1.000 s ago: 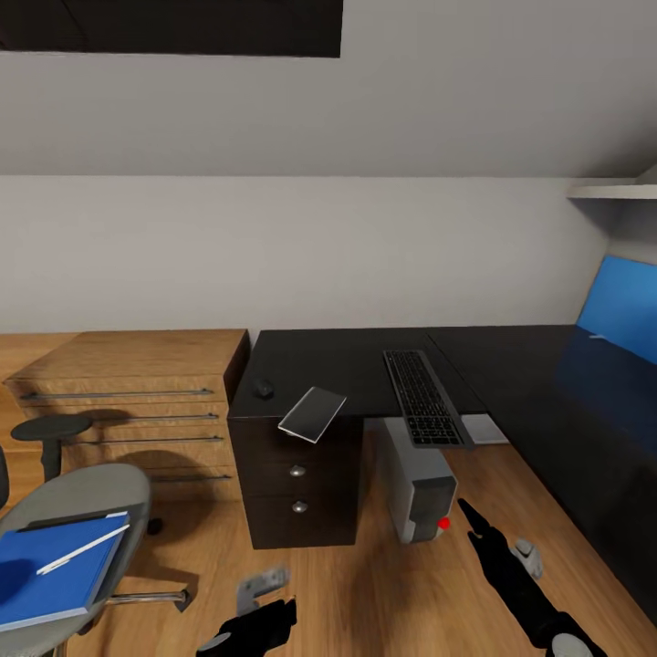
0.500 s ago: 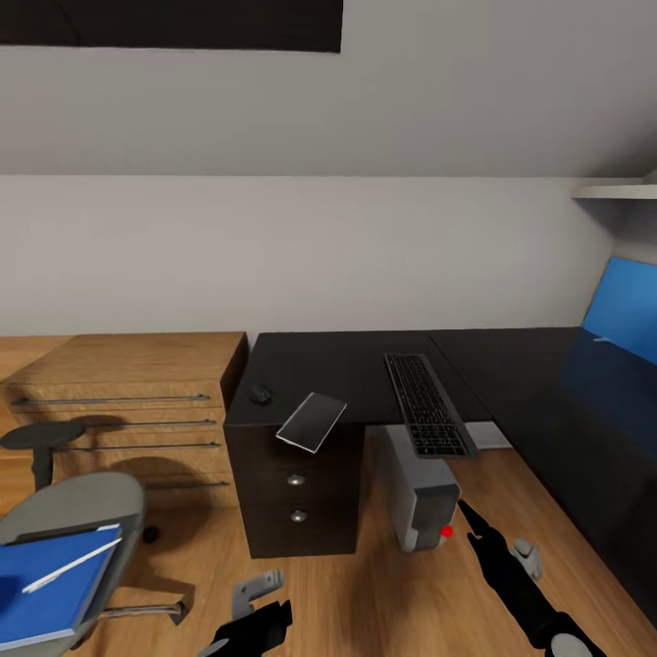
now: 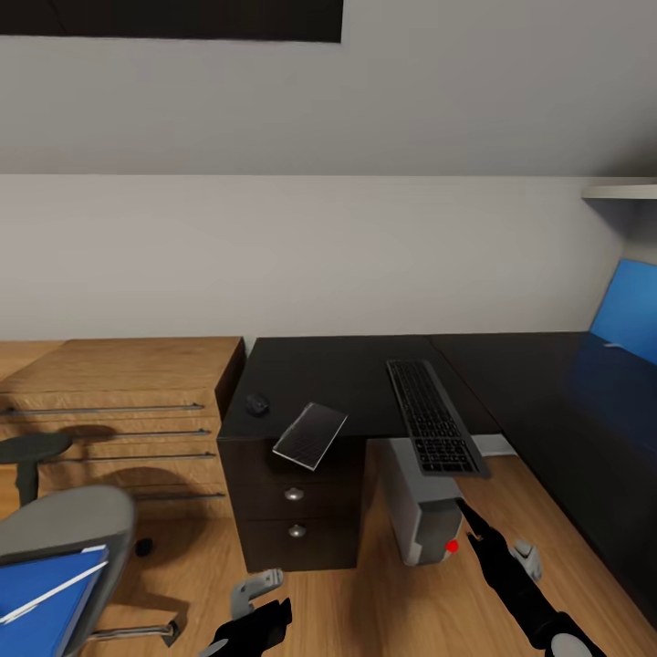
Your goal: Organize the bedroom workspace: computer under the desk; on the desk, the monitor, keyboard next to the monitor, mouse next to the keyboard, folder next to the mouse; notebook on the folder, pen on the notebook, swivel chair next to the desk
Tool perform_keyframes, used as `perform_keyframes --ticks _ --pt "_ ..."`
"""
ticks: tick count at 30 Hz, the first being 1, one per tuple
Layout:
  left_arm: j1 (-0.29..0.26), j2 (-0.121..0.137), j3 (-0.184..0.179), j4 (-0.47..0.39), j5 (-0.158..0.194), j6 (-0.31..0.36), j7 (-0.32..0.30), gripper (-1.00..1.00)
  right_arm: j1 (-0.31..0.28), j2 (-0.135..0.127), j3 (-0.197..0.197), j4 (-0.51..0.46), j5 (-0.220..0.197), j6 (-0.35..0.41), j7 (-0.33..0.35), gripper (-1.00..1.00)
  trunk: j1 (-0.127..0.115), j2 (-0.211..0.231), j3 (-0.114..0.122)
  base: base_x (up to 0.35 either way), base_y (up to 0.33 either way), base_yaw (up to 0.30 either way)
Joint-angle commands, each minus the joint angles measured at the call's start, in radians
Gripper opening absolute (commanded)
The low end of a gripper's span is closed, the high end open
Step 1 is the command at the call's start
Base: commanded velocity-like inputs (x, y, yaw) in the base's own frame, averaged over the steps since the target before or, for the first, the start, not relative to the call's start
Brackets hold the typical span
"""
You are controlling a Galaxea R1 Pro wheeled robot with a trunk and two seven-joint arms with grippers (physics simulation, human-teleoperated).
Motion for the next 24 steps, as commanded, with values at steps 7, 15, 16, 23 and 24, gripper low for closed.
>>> perform_keyframes --ticks 7,15,16,23,24 --pt "-0.001 0.000 -0.001 -0.001 0.006 0.002 0.007 1.00 0.000 0.001 -0.002 0.003 -0.009 0.007 0.001 1.00 0.000 0.000 -0.001 0.116 0.000 0.000" --pt "-0.001 0.000 -0.004 -0.001 0.006 -0.002 0.008 1.00 0.000 0.002 -0.002 0.003 -0.008 0.007 0.001 1.00 0.000 0.000 -0.001 0.007 0.000 0.000" --pt "0.000 0.000 -0.004 -0.001 0.006 -0.005 0.008 1.00 0.000 0.002 -0.002 0.003 -0.008 0.007 0.001 1.00 0.000 0.000 -0.001 0.001 0.000 0.000" --pt "0.038 0.004 -0.064 -0.001 0.004 -0.193 0.004 1.00 0.000 0.002 -0.002 0.003 -0.008 0.007 0.000 1.00 0.000 0.000 -0.001 0.000 0.000 0.000" --pt "0.039 0.007 -0.077 -0.001 0.004 -0.204 0.005 1.00 0.000 0.002 -0.002 0.003 -0.008 0.007 0.000 1.00 0.000 0.000 -0.001 0.000 0.000 0.000"
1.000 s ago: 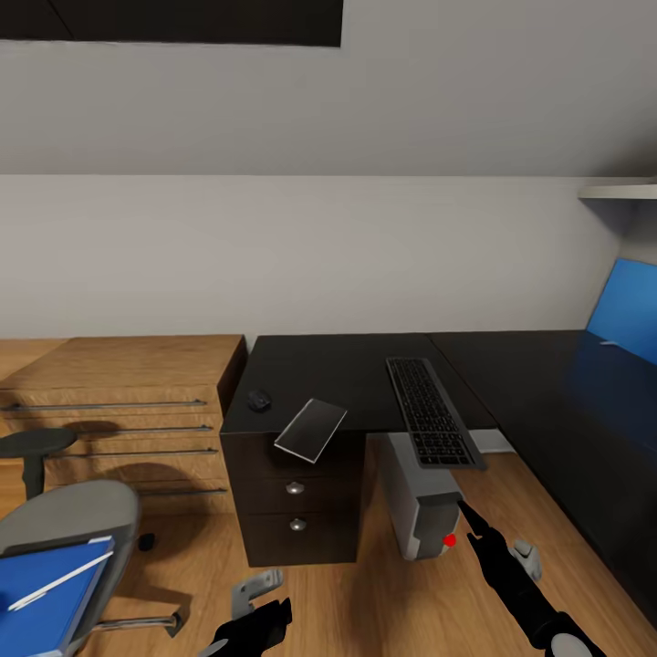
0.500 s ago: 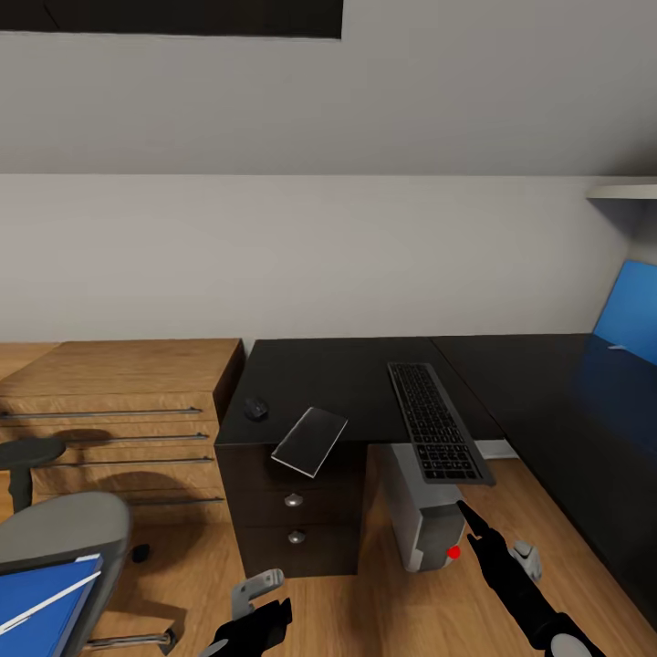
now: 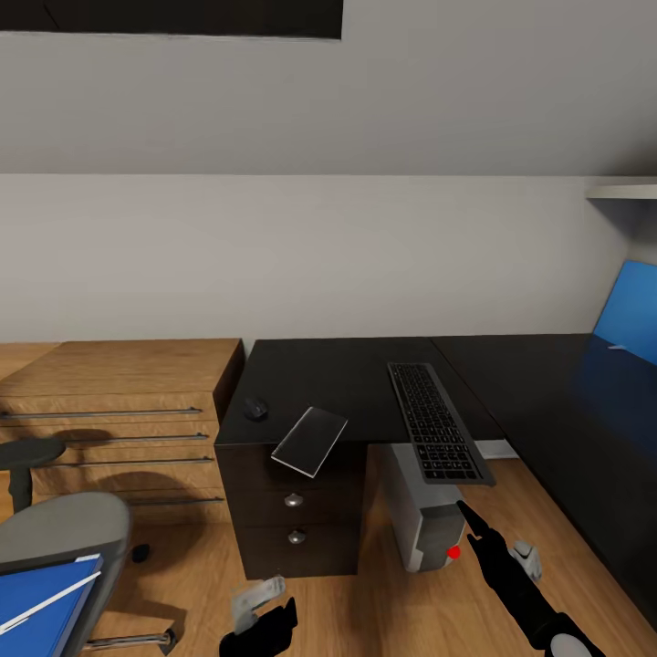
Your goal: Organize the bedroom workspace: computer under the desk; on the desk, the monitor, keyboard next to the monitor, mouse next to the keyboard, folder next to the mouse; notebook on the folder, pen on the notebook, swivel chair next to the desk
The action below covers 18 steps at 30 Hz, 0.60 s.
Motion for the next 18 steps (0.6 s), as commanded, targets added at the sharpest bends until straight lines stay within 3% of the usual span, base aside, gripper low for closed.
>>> perform_keyframes --ticks 1,4,7,18 --pt "0.002 0.012 -0.035 -0.002 0.002 -0.019 0.007 1.00 0.000 0.000 -0.002 0.000 -0.010 0.008 0.002 1.00 0.000 0.000 -0.001 0.000 0.000 0.000" --pt "0.003 0.026 -0.077 -0.006 0.001 -0.035 0.009 1.00 0.000 0.000 -0.002 0.000 -0.010 0.008 0.002 1.00 0.000 0.000 -0.001 0.000 0.000 0.000" --pt "0.004 0.030 -0.090 -0.007 0.002 -0.039 0.009 1.00 0.000 0.000 -0.002 0.001 -0.010 0.008 0.002 1.00 0.000 0.000 -0.001 0.000 0.000 0.000" --pt "0.004 0.034 -0.098 -0.008 0.005 -0.042 0.010 1.00 0.000 0.000 -0.002 0.002 -0.009 0.008 0.002 1.00 0.000 0.000 -0.001 0.006 0.000 0.000"
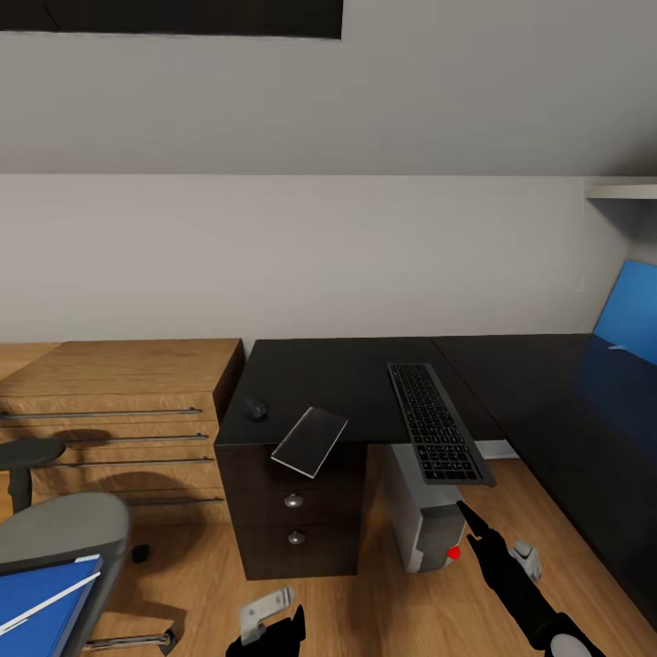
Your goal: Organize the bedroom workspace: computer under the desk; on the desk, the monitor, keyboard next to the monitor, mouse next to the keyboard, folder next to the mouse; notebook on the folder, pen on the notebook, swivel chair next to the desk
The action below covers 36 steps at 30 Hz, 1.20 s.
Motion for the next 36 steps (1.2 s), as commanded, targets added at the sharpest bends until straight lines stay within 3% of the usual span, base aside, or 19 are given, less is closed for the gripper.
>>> perform_keyframes --ticks 1,32,36 --pt "0.000 0.001 -0.001 -0.002 0.002 0.004 0.006 1.00 0.000 0.000 -0.002 0.000 -0.010 0.008 0.002 1.00 0.000 0.000 -0.001 0.092 0.000 0.000" --pt "0.000 0.007 0.006 -0.012 0.003 0.004 0.008 1.00 0.000 -0.001 -0.002 0.000 -0.010 0.008 0.001 1.00 0.000 0.000 -0.001 0.098 0.000 0.000" --pt "0.000 0.003 0.069 -0.015 0.016 0.004 0.012 1.00 0.000 -0.001 -0.002 0.000 -0.011 0.008 -0.008 1.00 0.000 0.000 -0.001 0.003 0.000 0.000"
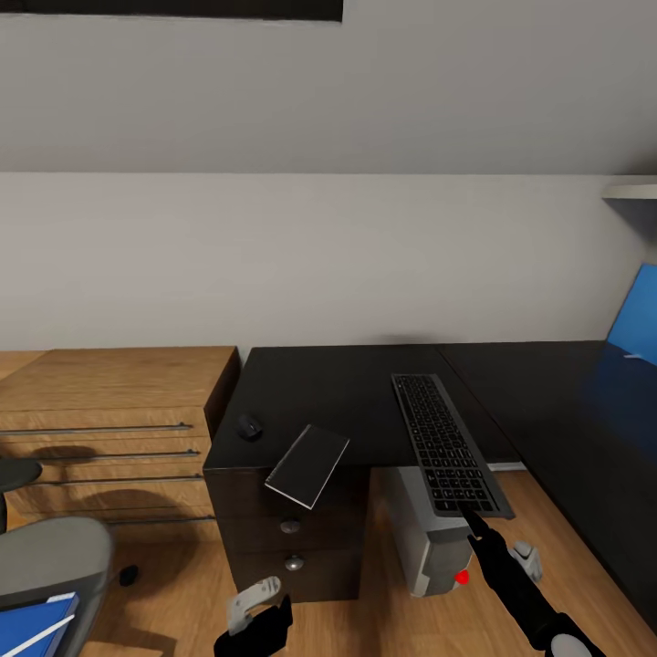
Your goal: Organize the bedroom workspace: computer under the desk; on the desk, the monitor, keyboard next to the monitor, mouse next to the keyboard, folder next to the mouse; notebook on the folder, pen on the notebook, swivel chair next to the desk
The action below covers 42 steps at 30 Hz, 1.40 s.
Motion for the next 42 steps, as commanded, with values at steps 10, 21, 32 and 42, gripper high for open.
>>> perform_keyframes --ticks 10,21,32,42 --pt "0.000 0.002 0.027 -0.004 0.039 0.006 0.005 1.00 0.000 0.000 -0.002 0.000 -0.010 0.007 -0.002 1.00 0.011 -0.021 -0.010 0.000 0.000 0.000" --pt "0.000 0.003 0.024 -0.004 0.040 0.006 0.004 1.00 0.000 0.000 -0.002 0.000 -0.010 0.006 -0.003 1.00 0.011 -0.021 -0.010 0.095 0.000 0.000" --pt "0.000 0.002 0.023 -0.003 0.040 0.007 0.003 1.00 0.000 0.000 -0.002 0.000 -0.009 0.005 -0.003 1.00 0.011 -0.021 -0.010 0.099 0.023 0.000" --pt "0.000 0.002 0.023 -0.002 0.040 0.007 0.003 1.00 0.000 0.000 -0.002 0.000 -0.010 0.005 -0.003 1.00 0.011 -0.021 -0.010 0.018 0.005 0.000"
